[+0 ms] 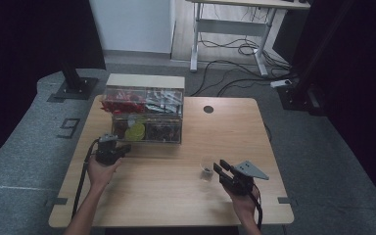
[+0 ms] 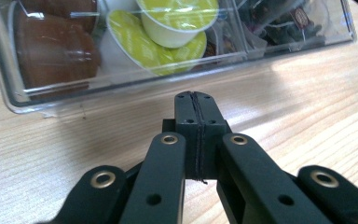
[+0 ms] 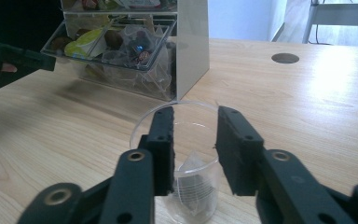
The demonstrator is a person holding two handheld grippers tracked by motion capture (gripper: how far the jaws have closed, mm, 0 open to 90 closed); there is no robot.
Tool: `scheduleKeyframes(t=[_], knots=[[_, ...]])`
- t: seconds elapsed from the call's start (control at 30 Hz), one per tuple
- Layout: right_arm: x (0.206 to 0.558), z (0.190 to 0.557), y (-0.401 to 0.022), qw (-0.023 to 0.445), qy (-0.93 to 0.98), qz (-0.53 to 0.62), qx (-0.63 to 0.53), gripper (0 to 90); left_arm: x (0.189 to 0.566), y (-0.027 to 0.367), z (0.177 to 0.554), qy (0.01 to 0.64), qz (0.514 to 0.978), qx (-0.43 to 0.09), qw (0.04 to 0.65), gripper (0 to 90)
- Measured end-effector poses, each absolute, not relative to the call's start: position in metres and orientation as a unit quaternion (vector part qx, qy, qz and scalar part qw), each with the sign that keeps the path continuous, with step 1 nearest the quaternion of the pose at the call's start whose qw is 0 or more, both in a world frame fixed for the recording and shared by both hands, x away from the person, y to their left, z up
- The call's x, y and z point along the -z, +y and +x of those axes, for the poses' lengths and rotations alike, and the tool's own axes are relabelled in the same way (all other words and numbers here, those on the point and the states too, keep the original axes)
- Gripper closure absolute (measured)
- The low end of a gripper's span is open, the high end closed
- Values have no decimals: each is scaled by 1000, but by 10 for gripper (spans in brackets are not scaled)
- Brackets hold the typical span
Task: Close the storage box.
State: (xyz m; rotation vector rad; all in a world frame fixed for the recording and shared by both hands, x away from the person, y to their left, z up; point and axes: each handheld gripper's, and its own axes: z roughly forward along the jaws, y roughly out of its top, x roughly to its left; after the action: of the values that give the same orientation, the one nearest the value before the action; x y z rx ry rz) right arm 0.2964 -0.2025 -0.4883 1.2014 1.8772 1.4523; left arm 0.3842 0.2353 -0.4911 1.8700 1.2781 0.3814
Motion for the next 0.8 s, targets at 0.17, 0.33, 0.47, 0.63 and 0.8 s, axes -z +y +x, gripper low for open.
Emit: scheduleKeyframes(t=[0.17,0.33,0.47,0.63,0.8], knots=[[489,297,-203,235,684,438,-534,576,493,230,377,499,747,-149,413,892],[489,297,-205,232,684,436,-536,557,494,225,367,489,751,-149,418,890],[489,298,-208,230,685,435,-538,540,498,219,357,478,757,-148,421,886],[490,297,-210,229,685,431,-540,470,509,209,337,460,770,-155,415,869],[493,295,-211,228,689,422,-544,412,518,207,320,452,772,-155,419,820]])
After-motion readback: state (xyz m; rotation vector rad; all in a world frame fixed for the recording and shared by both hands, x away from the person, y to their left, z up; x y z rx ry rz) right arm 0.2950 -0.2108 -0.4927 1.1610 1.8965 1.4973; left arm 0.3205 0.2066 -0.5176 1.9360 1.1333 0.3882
